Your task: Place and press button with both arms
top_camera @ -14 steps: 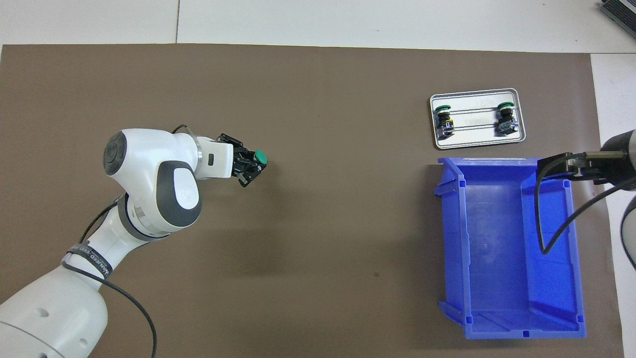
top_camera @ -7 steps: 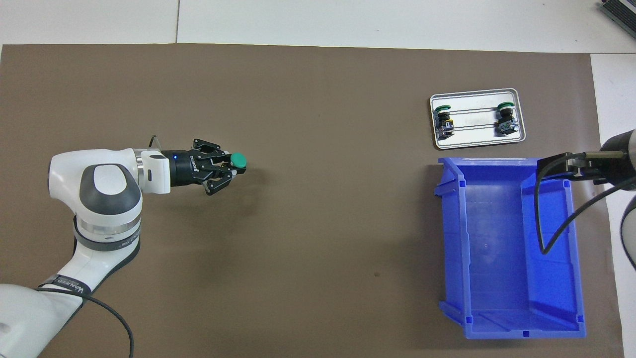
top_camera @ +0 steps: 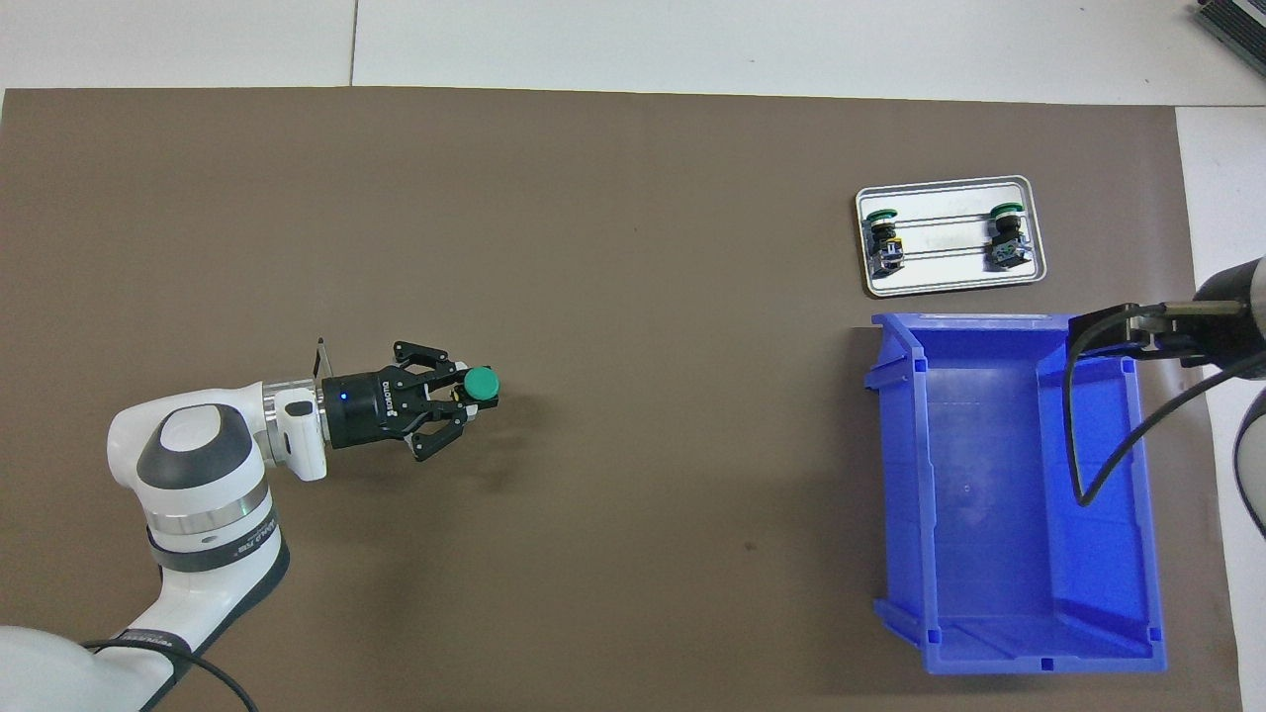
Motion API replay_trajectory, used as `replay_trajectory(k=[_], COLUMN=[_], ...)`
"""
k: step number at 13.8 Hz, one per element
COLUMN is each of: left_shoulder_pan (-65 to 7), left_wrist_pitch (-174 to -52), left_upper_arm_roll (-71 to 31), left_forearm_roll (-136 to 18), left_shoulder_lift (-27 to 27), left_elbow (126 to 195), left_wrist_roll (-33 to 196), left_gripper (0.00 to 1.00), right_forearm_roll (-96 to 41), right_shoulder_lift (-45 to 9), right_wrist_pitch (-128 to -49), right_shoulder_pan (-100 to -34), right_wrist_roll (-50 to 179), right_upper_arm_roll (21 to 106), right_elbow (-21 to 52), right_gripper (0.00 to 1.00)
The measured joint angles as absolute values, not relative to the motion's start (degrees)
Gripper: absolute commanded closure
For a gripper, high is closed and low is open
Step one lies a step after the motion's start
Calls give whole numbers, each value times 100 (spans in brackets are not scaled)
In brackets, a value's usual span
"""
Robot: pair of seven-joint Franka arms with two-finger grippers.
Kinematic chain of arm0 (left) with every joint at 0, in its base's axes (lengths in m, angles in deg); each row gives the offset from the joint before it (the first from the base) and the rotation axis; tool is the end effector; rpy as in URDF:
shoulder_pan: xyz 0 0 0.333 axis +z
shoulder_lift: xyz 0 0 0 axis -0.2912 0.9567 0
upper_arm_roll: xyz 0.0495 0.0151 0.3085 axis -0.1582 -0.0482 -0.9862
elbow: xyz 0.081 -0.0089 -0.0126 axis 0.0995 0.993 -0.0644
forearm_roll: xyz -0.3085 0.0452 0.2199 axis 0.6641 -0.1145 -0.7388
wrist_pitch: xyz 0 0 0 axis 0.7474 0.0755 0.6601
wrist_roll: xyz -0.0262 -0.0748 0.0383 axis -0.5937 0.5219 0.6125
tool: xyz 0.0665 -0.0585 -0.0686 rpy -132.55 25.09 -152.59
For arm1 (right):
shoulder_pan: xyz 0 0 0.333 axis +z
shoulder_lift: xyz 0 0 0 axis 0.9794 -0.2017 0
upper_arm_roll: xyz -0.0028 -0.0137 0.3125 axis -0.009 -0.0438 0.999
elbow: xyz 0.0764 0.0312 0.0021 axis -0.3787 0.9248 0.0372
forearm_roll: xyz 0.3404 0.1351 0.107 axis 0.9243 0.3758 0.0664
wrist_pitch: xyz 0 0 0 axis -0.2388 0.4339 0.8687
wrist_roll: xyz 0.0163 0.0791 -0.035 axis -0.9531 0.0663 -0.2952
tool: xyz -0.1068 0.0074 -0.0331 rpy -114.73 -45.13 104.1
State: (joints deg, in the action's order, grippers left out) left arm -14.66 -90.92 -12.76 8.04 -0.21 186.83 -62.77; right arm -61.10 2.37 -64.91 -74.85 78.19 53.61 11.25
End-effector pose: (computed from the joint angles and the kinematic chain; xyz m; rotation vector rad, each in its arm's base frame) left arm 0.4746 -0.1295 0.2689 1.6889 -1.1093 0.9833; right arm 0.5204 0.0032 0.5963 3.0959 -0.1221 -0.0002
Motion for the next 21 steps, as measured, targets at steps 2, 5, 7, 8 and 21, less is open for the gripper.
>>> replay_trajectory(k=[2, 5, 7, 8, 21], left_shoulder_pan=[-1358, -1220, -1206, -1206, -1207], left_wrist_pitch=[-8795, -8455, -8403, -8394, -7750], left_upper_arm_roll=[-1278, -1280, -1273, -1262, -1247], left_forearm_roll=[934, 1024, 1106, 1179, 1527], left_shoulder_lift=[-18, -14, -3, 11, 689], left_elbow=[18877, 19046, 19110, 19149, 19278], left_wrist_roll=[-6562, -6782, -6872, -6955, -7895], left_gripper=[77, 77, 77, 76, 76], right_forearm_roll=[-6110, -6110, -6110, -6110, -6110], right_shoulder_lift=[237, 237, 237, 237, 237], right_wrist_pitch=[-6491, -6491, -6491, -6491, -6491], right_shoulder_pan=[-7485, -7485, -7485, -7485, -7485], right_wrist_roll=[7819, 7819, 7819, 7819, 7819], right_upper_arm_roll=[5361, 5361, 5361, 5361, 5361], right_elbow=[1125, 1125, 1125, 1125, 1125], right_gripper=[0, 0, 0, 0, 0])
